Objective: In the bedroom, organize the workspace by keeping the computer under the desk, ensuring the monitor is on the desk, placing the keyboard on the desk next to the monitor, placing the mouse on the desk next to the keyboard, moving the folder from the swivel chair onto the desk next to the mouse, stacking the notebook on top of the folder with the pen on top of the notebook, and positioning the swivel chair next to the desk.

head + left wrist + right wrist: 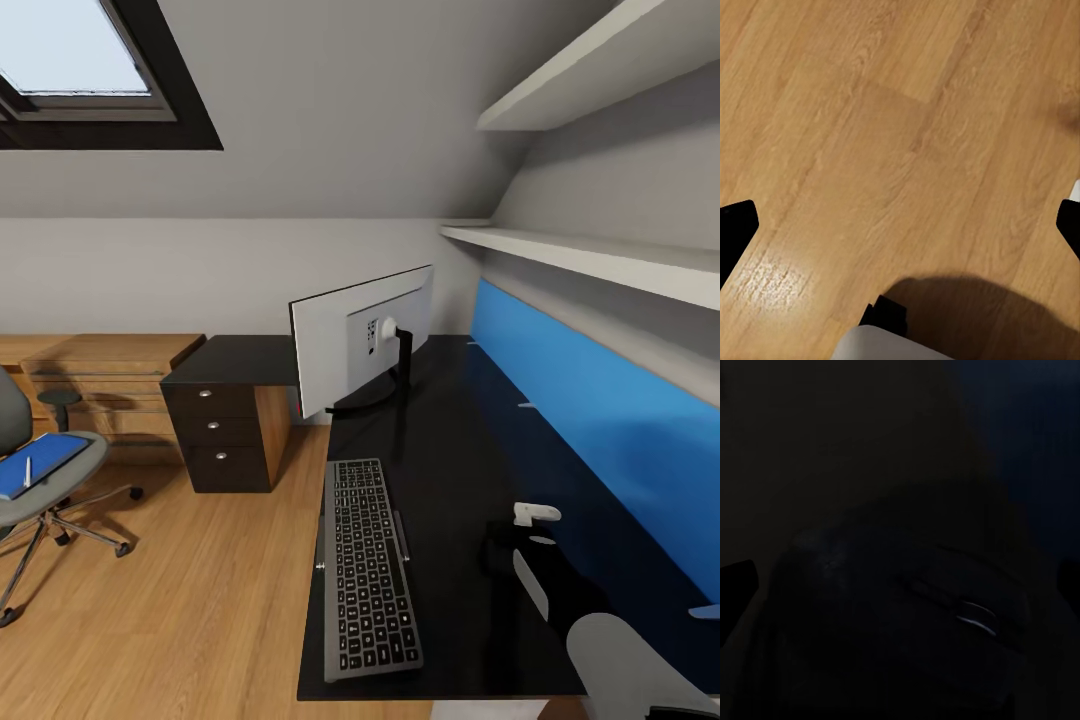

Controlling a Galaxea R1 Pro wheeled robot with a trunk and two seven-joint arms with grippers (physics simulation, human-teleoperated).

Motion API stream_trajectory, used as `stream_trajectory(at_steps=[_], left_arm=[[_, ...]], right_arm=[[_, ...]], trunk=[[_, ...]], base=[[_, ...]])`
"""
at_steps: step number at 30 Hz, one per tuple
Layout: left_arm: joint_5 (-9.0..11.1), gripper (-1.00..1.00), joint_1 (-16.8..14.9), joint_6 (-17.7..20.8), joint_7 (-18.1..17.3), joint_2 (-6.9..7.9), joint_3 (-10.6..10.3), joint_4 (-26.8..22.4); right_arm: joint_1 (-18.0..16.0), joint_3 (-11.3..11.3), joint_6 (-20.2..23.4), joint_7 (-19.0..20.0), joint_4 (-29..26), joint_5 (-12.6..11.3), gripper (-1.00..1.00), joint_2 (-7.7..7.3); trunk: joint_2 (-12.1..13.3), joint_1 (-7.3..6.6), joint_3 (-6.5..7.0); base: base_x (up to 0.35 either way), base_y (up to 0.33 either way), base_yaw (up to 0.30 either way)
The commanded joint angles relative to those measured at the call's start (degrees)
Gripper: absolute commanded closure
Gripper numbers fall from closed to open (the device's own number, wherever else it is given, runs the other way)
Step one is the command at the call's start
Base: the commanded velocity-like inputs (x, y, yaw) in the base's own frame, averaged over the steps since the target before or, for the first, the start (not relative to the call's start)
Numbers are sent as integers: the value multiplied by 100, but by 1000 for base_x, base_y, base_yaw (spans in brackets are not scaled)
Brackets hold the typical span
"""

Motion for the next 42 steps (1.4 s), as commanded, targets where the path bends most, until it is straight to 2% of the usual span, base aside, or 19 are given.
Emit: stream_trajectory(at_steps=[1, 9, 16, 42], left_arm=[[52, -100, 3, 19, 10, -3, 7, -17], [52, -100, 3, 19, 13, -3, 7, -17], [52, -100, 3, 19, 15, -3, 7, -17], [52, -100, 3, 19, 8, -3, 7, -17]], right_arm=[[-2, 3, 32, -18, -8, -24, -100, 0], [-3, 3, 98, -18, 3, -24, -100, 0], [-5, 3, 104, -18, 3, -24, -100, 0], [-5, 3, 109, -18, 3, -24, -100, 0]], trunk=[[-3, 0, -5], [-3, 0, -5], [-284, 154, -131], [-284, 154, -131]], base=[[0, 0, 0], [0, 0, 0], [0, 0, 0], [0, 0, 0]])
